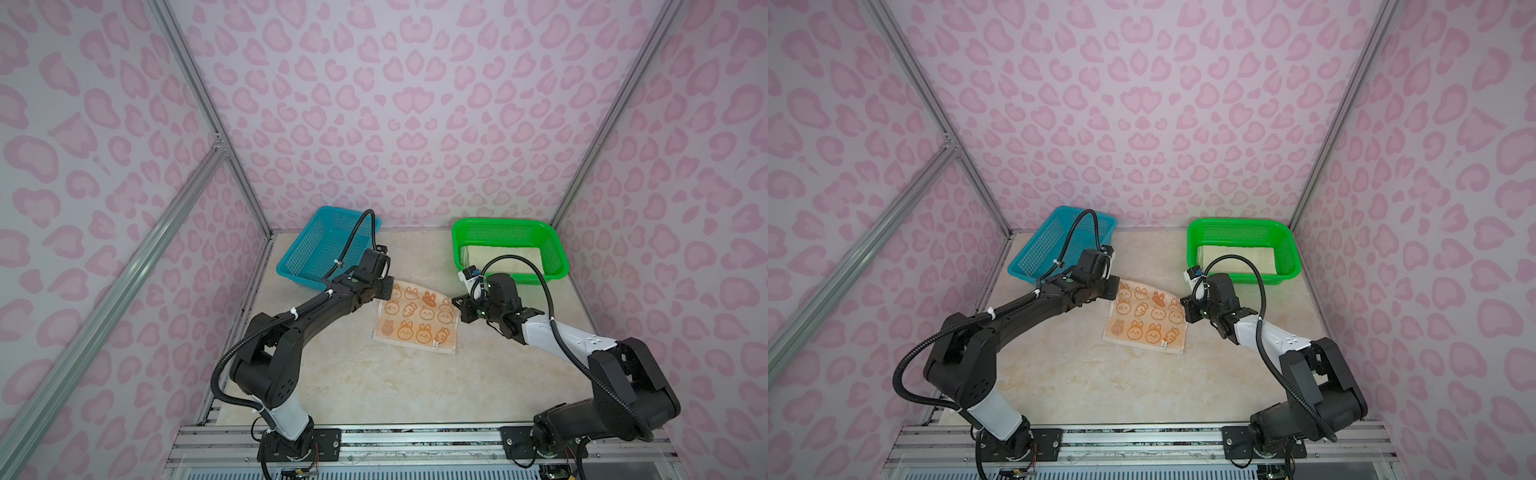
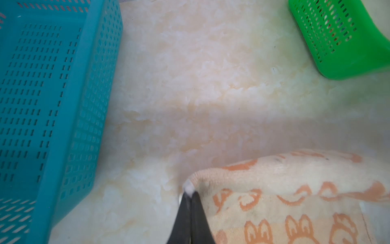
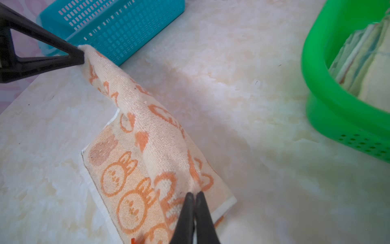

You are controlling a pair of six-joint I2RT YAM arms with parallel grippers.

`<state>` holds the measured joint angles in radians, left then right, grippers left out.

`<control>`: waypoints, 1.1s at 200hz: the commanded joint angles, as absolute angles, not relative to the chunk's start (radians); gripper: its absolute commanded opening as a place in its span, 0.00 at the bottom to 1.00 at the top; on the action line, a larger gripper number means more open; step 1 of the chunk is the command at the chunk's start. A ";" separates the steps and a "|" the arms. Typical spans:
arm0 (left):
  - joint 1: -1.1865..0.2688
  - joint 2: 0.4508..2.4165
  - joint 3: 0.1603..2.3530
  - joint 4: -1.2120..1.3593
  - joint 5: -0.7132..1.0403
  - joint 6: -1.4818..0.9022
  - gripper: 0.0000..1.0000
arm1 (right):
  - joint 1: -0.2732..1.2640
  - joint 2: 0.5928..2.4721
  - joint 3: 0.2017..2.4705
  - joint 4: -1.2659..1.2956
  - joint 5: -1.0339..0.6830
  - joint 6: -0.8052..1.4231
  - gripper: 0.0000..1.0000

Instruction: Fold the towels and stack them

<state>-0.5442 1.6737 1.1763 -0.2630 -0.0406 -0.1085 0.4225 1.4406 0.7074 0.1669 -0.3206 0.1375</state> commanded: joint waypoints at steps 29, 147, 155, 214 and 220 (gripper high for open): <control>-0.568 1.544 1.057 -0.273 -0.054 -0.144 0.03 | 0.477 1.343 0.629 0.073 -0.259 0.128 0.00; -0.678 1.430 0.828 -0.308 -0.164 -0.254 0.04 | 0.647 1.317 0.446 0.130 -0.163 0.270 0.14; -0.680 1.434 0.813 -0.305 -0.173 -0.263 0.18 | 0.658 1.318 0.437 0.132 -0.152 0.278 0.19; -0.708 1.309 0.752 -0.329 -0.228 -0.303 0.84 | 0.680 1.176 0.423 0.039 -0.096 0.314 0.55; -0.708 1.293 0.753 -0.334 -0.231 -0.306 0.84 | 0.680 1.161 0.430 0.025 -0.080 0.321 0.55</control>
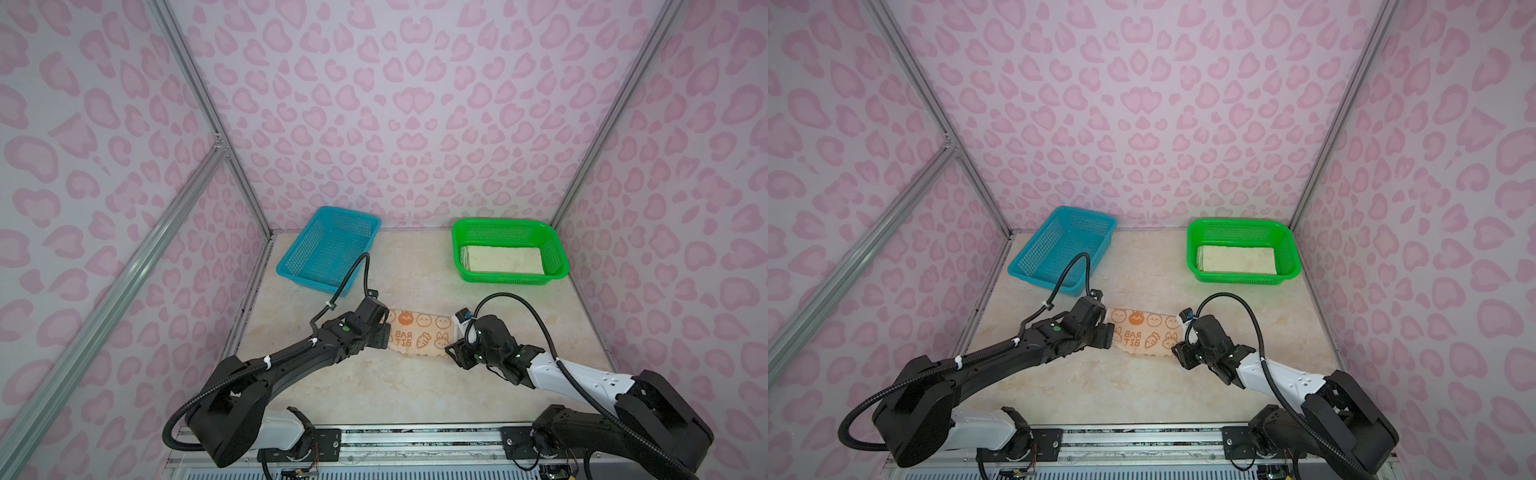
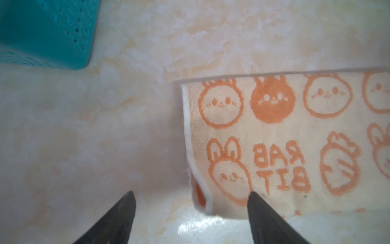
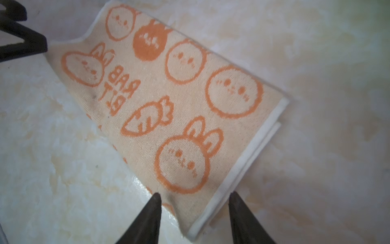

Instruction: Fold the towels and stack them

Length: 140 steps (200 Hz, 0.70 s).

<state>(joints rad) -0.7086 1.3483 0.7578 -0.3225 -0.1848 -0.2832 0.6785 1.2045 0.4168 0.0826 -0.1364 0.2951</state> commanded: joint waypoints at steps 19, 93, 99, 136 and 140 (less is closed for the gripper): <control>-0.709 1.252 0.769 -0.346 -0.231 -0.311 0.83 | 0.666 1.140 0.453 -0.003 -0.058 0.348 0.59; -0.724 1.335 0.861 -0.276 -0.052 -0.383 0.68 | 0.553 1.281 0.560 -0.065 -0.210 0.494 0.65; -0.725 1.352 0.860 -0.263 -0.050 -0.394 0.68 | 0.551 1.296 0.562 -0.054 -0.217 0.497 0.65; -0.723 1.452 0.822 -0.180 -0.052 -0.433 0.67 | 0.547 1.370 0.557 0.007 -0.217 0.524 0.65; -0.724 1.460 0.820 -0.174 -0.049 -0.433 0.67 | 0.546 1.376 0.556 0.015 -0.223 0.525 0.65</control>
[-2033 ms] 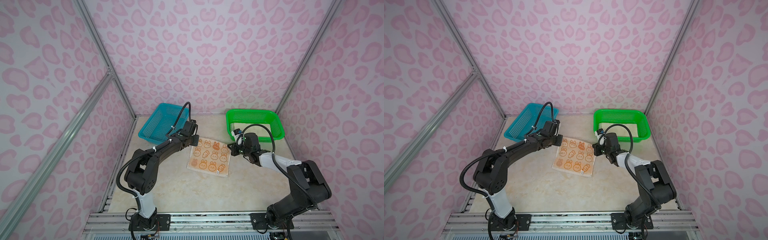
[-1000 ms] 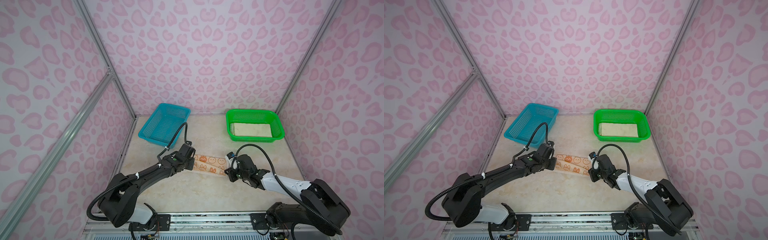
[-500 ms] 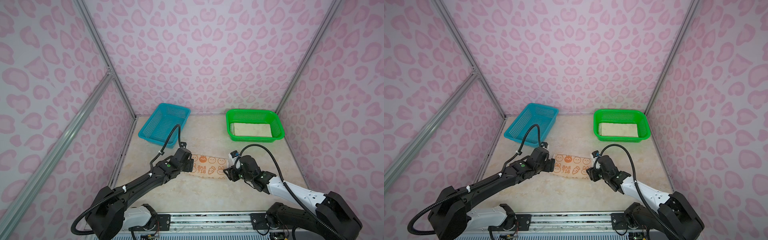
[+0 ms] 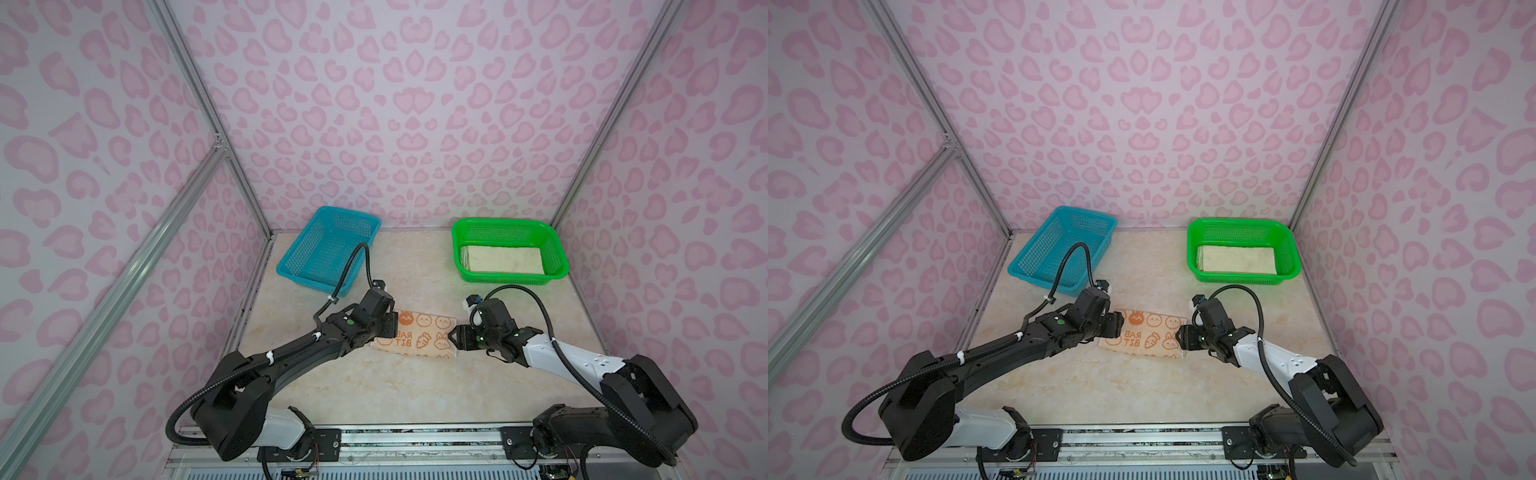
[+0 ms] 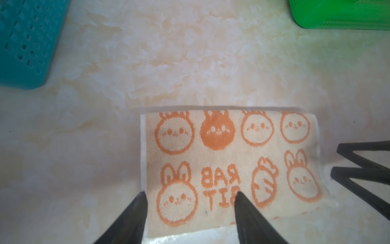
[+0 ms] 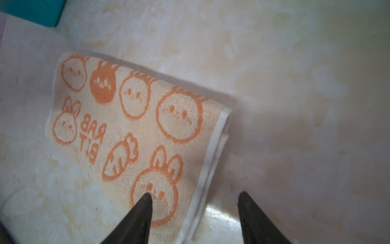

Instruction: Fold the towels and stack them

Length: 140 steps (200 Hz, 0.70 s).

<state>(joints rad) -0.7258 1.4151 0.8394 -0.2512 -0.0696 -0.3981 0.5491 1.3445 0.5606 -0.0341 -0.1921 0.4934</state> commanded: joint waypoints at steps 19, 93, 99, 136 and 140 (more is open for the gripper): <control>-0.721 1.492 0.802 -0.148 -0.055 -0.436 0.65 | 0.546 1.400 0.548 0.046 -0.229 0.525 0.61; -0.684 1.615 0.772 -0.088 -0.025 -0.459 0.59 | 0.556 1.536 0.538 0.152 -0.256 0.538 0.50; -0.681 1.622 0.775 -0.089 -0.022 -0.460 0.59 | 0.558 1.553 0.538 0.170 -0.260 0.540 0.48; -0.676 1.654 0.779 -0.078 0.001 -0.466 0.57 | 0.583 1.651 0.551 0.282 -0.272 0.563 0.42; -0.675 1.656 0.780 -0.077 0.002 -0.466 0.57 | 0.586 1.664 0.555 0.297 -0.273 0.565 0.40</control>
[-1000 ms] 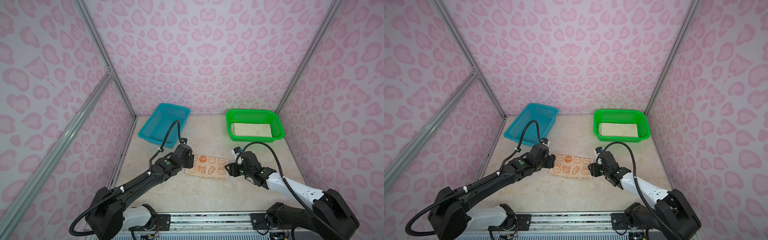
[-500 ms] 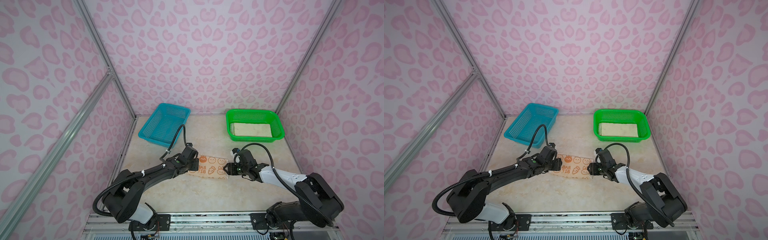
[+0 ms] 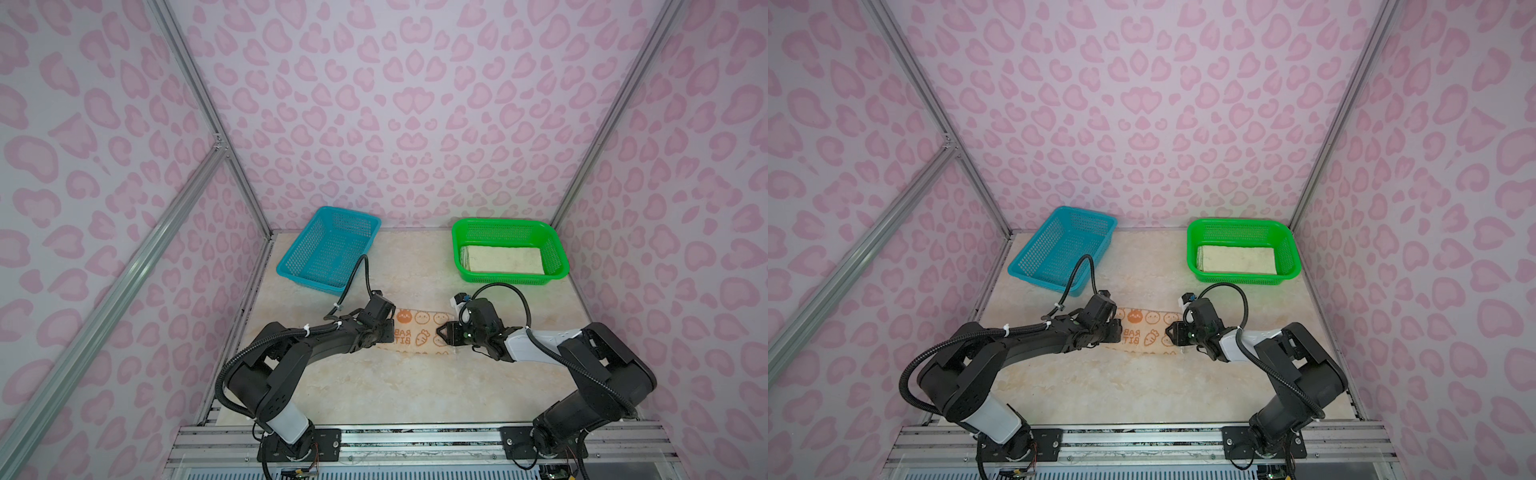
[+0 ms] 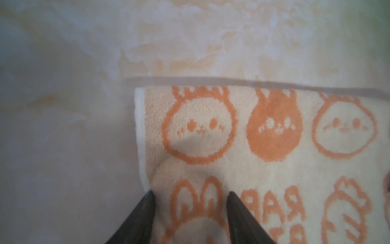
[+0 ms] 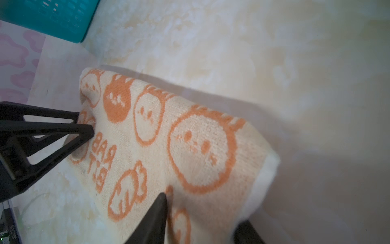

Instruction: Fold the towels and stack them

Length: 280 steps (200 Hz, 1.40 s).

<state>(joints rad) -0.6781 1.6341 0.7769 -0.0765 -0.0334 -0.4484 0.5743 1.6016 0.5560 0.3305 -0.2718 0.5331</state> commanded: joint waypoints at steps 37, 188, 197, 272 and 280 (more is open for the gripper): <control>-0.667 1.674 0.793 -0.087 0.015 -0.465 0.56 | 0.584 1.720 0.595 0.374 -0.278 0.562 0.07; -0.653 1.334 0.754 -0.068 0.012 -0.361 0.86 | 0.440 1.939 1.644 -0.534 -0.144 0.003 0.00; -0.652 1.316 0.750 -0.071 0.004 -0.356 0.86 | 0.417 1.951 1.687 -0.549 -0.154 -0.006 0.00; -0.653 1.301 0.752 -0.111 -0.044 -0.359 0.85 | 0.212 2.003 1.867 -0.639 -0.198 -0.063 0.00; -0.653 1.301 0.752 -0.112 -0.047 -0.361 0.84 | 0.184 2.006 1.869 -0.643 -0.199 -0.068 0.00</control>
<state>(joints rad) -0.6548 1.3056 0.7536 -0.1078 -0.0200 -0.3637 0.2317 1.9934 1.8595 -0.5941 -0.1864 -0.0334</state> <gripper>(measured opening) 0.849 0.070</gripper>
